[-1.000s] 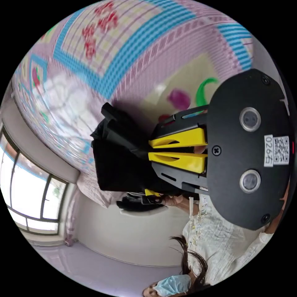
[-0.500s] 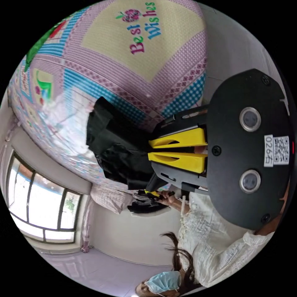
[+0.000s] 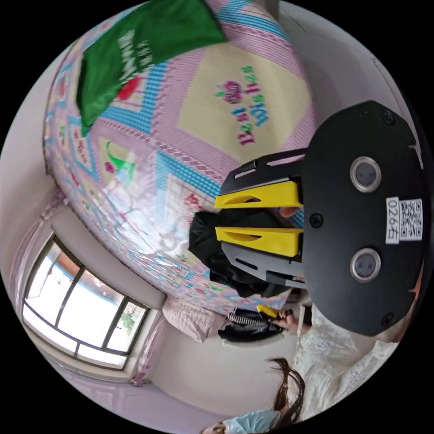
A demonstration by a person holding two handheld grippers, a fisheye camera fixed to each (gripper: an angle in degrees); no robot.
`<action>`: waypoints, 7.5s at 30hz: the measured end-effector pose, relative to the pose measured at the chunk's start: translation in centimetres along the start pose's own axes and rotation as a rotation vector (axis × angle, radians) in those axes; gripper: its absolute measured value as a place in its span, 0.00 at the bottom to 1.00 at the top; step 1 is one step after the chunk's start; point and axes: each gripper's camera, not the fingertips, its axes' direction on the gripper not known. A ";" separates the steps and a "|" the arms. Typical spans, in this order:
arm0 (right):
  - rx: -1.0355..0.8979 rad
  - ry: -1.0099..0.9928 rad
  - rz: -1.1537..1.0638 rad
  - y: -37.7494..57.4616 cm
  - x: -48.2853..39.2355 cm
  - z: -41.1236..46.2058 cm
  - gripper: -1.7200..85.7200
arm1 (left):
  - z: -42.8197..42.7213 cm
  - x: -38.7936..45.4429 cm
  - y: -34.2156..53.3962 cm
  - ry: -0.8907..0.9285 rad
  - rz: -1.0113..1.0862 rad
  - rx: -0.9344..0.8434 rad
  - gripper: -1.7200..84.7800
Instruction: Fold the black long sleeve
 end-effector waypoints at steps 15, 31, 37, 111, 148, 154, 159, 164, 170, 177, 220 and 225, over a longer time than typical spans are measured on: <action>-0.319 0.149 -0.527 -14.4 -18.3 25.6 0.09 | 19.4 8.6 -5.7 -0.206 0.363 -0.384 0.22; -0.231 0.296 -0.806 -13.6 -30.3 27.0 0.06 | 24.8 6.7 1.1 -0.460 0.493 -0.479 0.07; -0.228 0.268 -0.760 -14.8 -34.0 24.5 0.00 | 24.7 2.6 3.4 -0.304 0.471 -0.466 0.03; 1.118 0.793 -1.119 12.4 -86.9 -54.7 0.00 | -15.7 19.7 42.1 -0.007 1.343 0.464 0.03; -0.103 0.224 -0.590 -1.7 -31.2 16.1 0.01 | 32.5 1.9 20.8 -0.398 0.790 -0.454 0.01; -0.250 0.358 -0.489 4.6 -27.5 22.2 0.01 | 31.2 -0.9 22.0 -0.445 0.796 -0.519 0.01; -0.215 0.356 -0.367 6.9 -25.7 22.7 0.01 | 29.8 -0.4 21.1 -0.463 0.837 -0.529 0.01; -0.084 0.404 -0.382 8.2 -28.6 23.4 0.01 | 29.7 0.1 21.5 -0.559 0.976 -0.535 0.01; -0.102 0.447 -0.379 10.8 -29.1 28.4 0.01 | 28.2 -0.8 22.1 -0.534 1.076 -0.508 0.01; -0.103 0.469 -0.313 13.1 -32.9 26.8 0.01 | 26.4 -0.2 20.4 -0.515 1.083 -0.560 0.01; 0.277 0.637 -0.074 19.5 -40.5 6.0 0.01 | 35.1 5.7 13.3 0.229 0.996 -0.835 0.13; 0.280 0.657 0.024 18.9 -36.5 1.1 0.02 | 40.9 7.7 18.7 0.221 1.061 -0.984 0.18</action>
